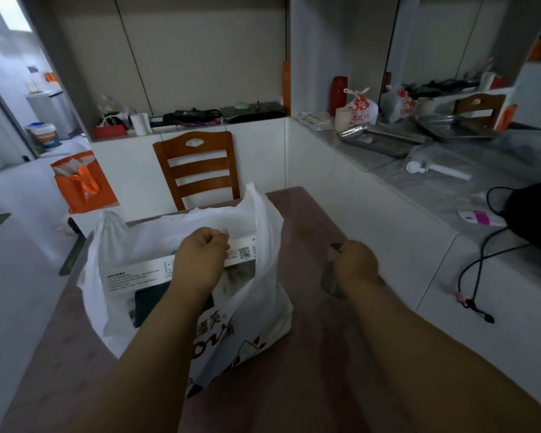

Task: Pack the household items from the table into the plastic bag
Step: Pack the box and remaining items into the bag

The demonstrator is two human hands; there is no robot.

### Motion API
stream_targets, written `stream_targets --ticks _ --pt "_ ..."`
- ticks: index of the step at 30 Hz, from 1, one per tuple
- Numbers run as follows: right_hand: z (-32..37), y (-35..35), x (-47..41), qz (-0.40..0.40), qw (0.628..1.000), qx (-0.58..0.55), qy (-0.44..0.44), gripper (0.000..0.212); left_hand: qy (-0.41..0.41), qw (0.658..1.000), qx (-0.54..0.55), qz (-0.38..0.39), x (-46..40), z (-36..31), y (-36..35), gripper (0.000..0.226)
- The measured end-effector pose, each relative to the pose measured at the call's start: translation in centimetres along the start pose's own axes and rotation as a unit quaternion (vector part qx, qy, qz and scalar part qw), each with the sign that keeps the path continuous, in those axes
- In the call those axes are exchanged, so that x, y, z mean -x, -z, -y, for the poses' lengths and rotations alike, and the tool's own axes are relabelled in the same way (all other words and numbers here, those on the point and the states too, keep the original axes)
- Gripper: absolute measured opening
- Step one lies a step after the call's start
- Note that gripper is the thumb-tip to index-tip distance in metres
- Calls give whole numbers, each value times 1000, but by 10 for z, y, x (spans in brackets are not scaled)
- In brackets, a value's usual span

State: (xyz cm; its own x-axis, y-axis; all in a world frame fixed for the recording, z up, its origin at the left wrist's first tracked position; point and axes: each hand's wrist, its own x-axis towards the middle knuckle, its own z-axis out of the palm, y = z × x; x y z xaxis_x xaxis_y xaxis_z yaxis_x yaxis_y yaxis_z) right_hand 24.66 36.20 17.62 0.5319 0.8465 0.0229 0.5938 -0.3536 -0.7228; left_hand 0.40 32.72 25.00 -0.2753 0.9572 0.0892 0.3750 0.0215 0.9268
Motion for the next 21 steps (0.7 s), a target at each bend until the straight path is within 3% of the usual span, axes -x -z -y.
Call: stream_targets --ticks 4,6,10,14,19,21 --pt "56 60 43 -179 975 -95 95 21 -31 995 -28 -87 9 -5 22 25" --pt "93 94 73 -211 945 -196 156 14 -40 991 -36 -126 14 -8 35 22" --pt "156 124 143 -86 890 -346 284 16 -33 988 -50 -143 18 -6 59 15" --pt "182 81 178 104 907 -249 324 14 -43 982 -102 -151 22 -1 80 19" --pt "176 36 157 132 941 -180 253 15 -60 957 -104 -265 34 6 109 26" --pt "171 27 147 109 954 -144 241 15 -75 944 -158 -279 31 8 117 32"
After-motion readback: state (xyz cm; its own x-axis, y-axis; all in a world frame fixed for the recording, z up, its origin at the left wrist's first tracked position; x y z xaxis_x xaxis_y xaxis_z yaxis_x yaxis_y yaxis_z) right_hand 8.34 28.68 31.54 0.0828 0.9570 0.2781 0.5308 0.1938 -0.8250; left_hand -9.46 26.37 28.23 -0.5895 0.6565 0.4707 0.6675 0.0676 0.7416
